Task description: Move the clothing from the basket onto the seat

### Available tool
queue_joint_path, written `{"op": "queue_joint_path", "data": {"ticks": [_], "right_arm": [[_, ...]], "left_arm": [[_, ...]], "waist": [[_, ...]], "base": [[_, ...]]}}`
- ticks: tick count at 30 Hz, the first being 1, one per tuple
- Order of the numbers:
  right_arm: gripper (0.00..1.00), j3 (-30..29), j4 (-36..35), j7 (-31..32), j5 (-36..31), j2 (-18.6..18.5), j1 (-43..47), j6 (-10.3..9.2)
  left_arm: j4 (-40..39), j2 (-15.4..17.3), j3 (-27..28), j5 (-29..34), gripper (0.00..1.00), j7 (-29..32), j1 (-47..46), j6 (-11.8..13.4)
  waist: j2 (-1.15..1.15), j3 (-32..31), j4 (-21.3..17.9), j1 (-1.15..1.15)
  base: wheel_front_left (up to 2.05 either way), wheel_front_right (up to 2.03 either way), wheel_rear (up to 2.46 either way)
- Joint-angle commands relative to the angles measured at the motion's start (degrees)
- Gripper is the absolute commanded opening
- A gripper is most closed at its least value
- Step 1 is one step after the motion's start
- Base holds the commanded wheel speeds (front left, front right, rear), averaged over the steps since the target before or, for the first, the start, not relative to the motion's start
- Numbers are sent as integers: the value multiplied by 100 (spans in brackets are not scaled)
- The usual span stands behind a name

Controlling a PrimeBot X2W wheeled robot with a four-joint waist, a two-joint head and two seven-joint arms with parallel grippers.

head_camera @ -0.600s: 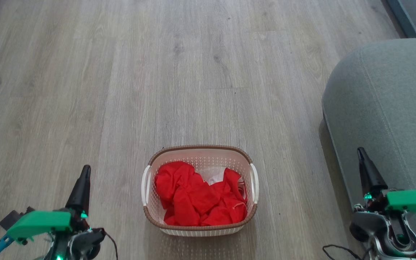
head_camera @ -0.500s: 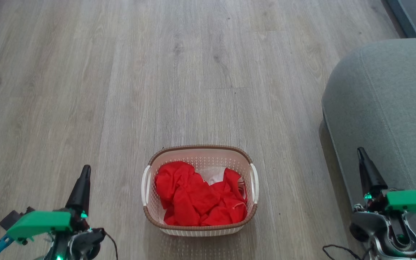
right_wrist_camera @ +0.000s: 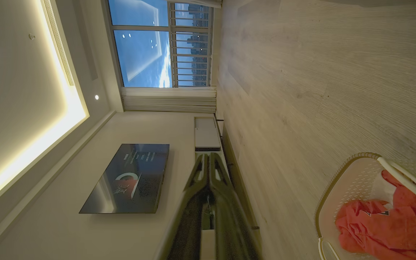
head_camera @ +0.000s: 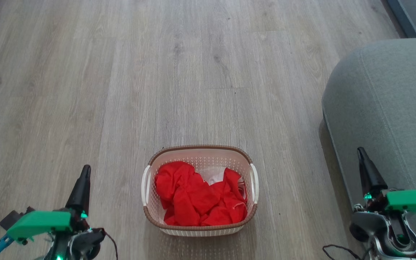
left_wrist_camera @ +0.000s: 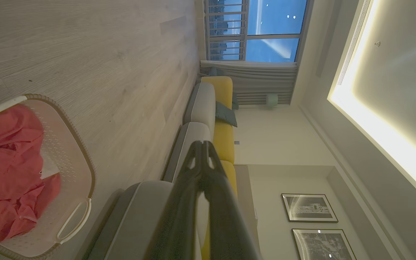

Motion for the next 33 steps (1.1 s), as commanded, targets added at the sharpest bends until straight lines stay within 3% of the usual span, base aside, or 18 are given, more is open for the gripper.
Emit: {"op": "queue_joint_path", "data": {"ticks": [1, 33], "right_arm": [[0, 101, -225, 23, 35, -21, -116, 0], [0, 101, -225, 23, 35, -21, -116, 0]], "left_arm": [[-202, 87, 142, -40, 0, 41, -282, -53], [-202, 87, 142, -40, 0, 41, -282, -53]], "waist": [[0, 0, 0, 0], [0, 0, 0, 0]], "base": [[0, 0, 0], [0, 0, 0]]}}
